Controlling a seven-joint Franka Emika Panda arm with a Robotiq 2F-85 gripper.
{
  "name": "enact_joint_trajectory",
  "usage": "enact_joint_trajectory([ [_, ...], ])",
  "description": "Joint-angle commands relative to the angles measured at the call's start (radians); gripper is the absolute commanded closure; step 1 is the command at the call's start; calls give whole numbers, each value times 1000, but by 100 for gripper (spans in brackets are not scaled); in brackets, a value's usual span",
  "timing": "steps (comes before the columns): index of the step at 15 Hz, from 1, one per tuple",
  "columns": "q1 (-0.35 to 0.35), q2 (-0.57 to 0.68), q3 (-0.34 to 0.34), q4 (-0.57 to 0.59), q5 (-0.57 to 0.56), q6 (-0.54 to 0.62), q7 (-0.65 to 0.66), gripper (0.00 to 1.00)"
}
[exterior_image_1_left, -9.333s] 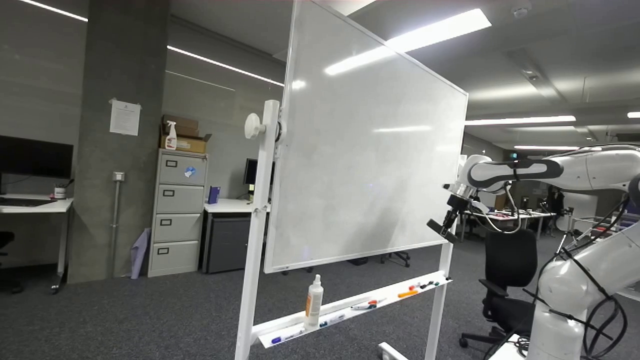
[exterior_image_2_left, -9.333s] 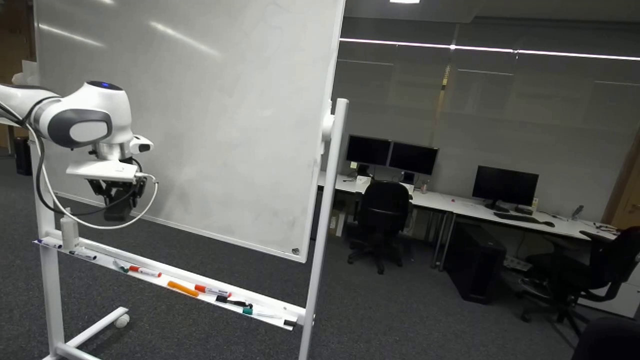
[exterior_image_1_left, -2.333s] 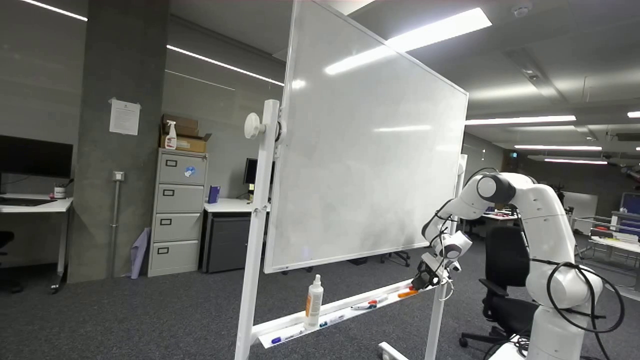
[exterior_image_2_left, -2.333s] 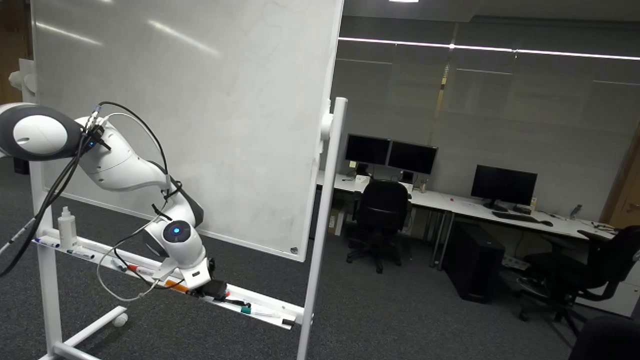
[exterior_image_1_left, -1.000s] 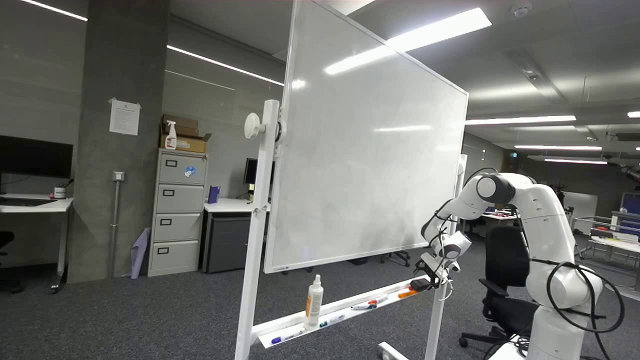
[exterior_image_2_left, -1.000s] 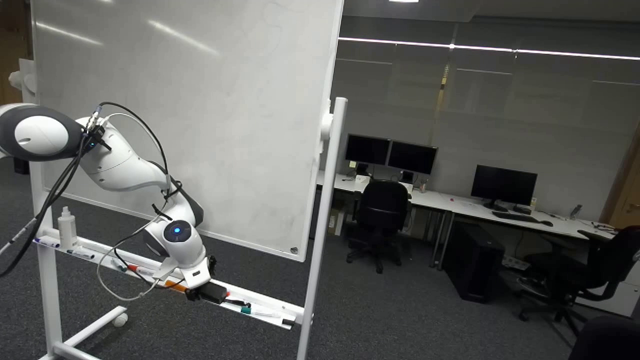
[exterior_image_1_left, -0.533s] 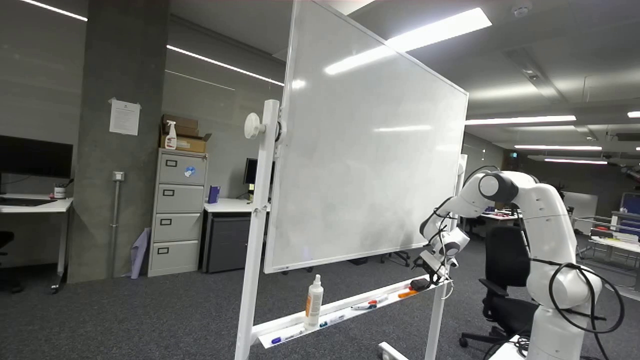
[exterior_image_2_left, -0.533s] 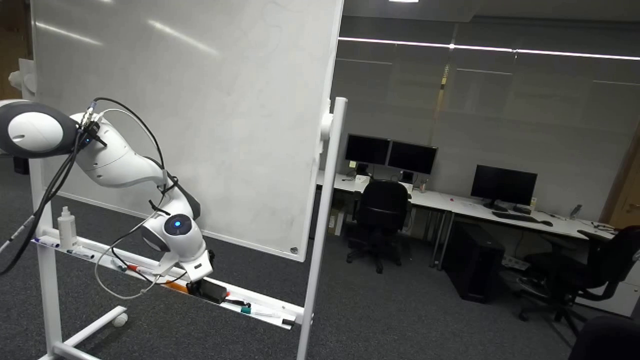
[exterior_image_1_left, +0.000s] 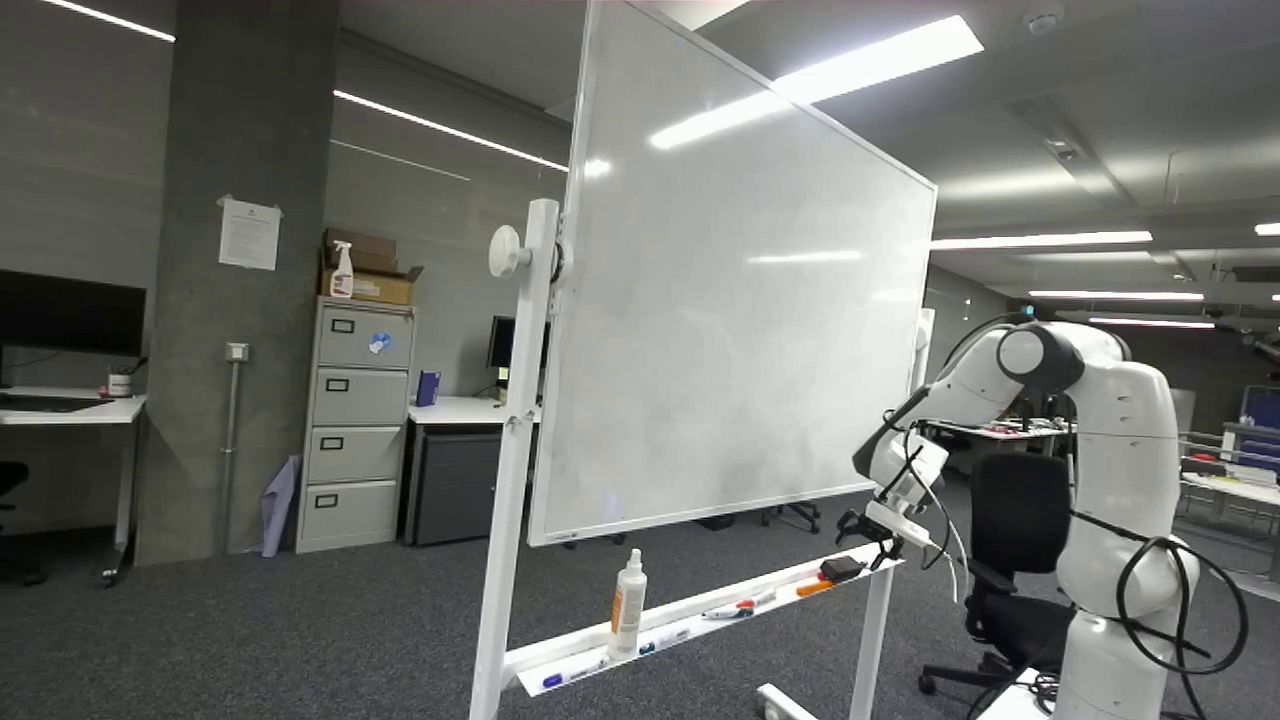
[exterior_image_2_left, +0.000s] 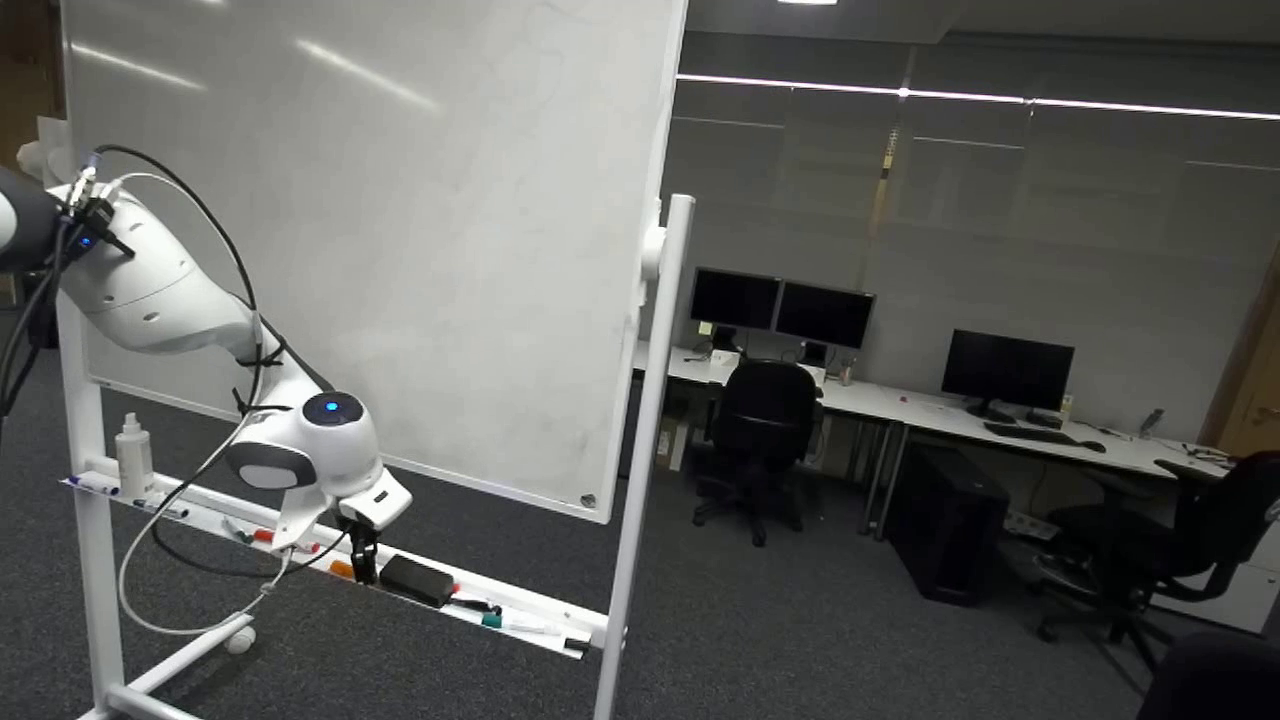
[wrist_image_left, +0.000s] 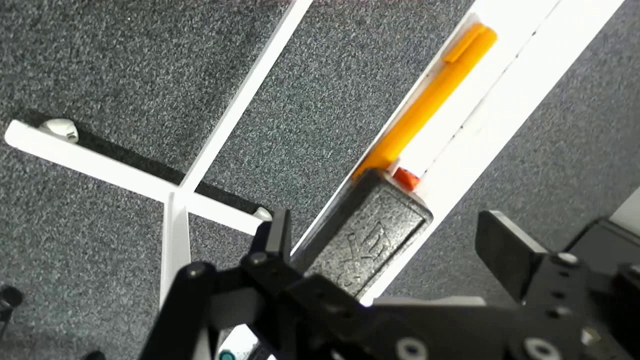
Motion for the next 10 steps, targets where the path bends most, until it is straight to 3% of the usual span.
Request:
enact_joint_trajectory([
  [1, -8, -225, -17, -176, -250, -25, 4, 0],
  [5, -38, -390, -23, -291, -593, -88, 32, 0],
  [6, -80, -449, 12, -317, -680, -130, 42, 0],
  [7, -63, -505, -6, -331, -757, -187, 47, 0],
  [10, -30, -658, -7, -324, -846, -403, -15, 0],
])
